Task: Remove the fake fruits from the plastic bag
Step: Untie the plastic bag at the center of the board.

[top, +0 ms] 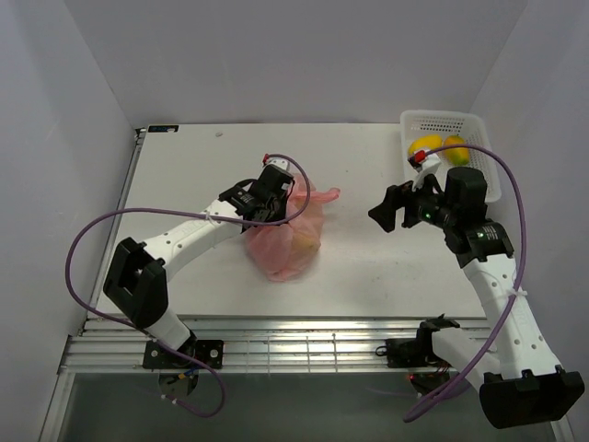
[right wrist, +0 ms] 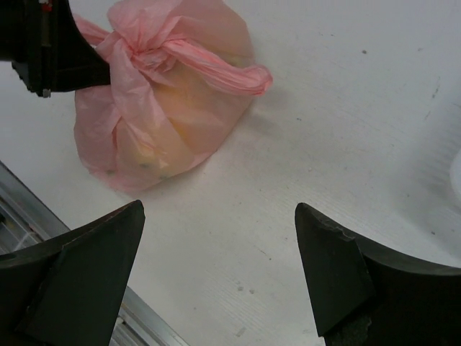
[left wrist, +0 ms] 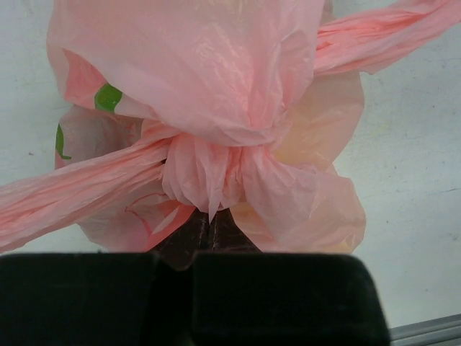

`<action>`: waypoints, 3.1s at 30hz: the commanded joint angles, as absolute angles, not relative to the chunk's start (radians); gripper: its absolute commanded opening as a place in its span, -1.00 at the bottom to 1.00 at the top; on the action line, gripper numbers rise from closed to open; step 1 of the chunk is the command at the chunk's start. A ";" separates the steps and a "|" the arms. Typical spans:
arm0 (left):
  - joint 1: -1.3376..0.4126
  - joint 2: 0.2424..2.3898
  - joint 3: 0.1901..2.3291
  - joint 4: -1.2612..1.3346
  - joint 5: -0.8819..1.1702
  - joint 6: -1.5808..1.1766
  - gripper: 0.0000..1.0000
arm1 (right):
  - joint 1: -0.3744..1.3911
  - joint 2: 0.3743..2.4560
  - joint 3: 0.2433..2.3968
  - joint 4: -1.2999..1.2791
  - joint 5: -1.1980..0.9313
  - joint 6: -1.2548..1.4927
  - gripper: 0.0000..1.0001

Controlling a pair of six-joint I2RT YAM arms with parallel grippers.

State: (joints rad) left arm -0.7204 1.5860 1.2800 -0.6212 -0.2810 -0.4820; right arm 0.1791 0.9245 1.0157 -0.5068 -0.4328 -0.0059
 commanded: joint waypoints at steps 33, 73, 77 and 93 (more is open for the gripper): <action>-0.724 1.198 0.985 -0.502 0.182 -0.089 -1.00 | 0.586 1.796 1.669 -0.667 -0.755 -0.811 0.80; -0.400 1.131 0.902 -0.433 -0.238 -0.546 -1.00 | 0.235 1.304 1.040 -0.103 -0.373 -0.031 -0.85; -0.355 1.134 0.899 -0.422 -0.175 -0.652 -1.00 | 0.192 1.266 0.950 -0.066 -0.409 0.147 -0.85; -0.342 1.063 0.916 -0.328 0.278 -0.513 -0.06 | 0.209 1.204 0.854 0.026 -0.713 0.195 -0.85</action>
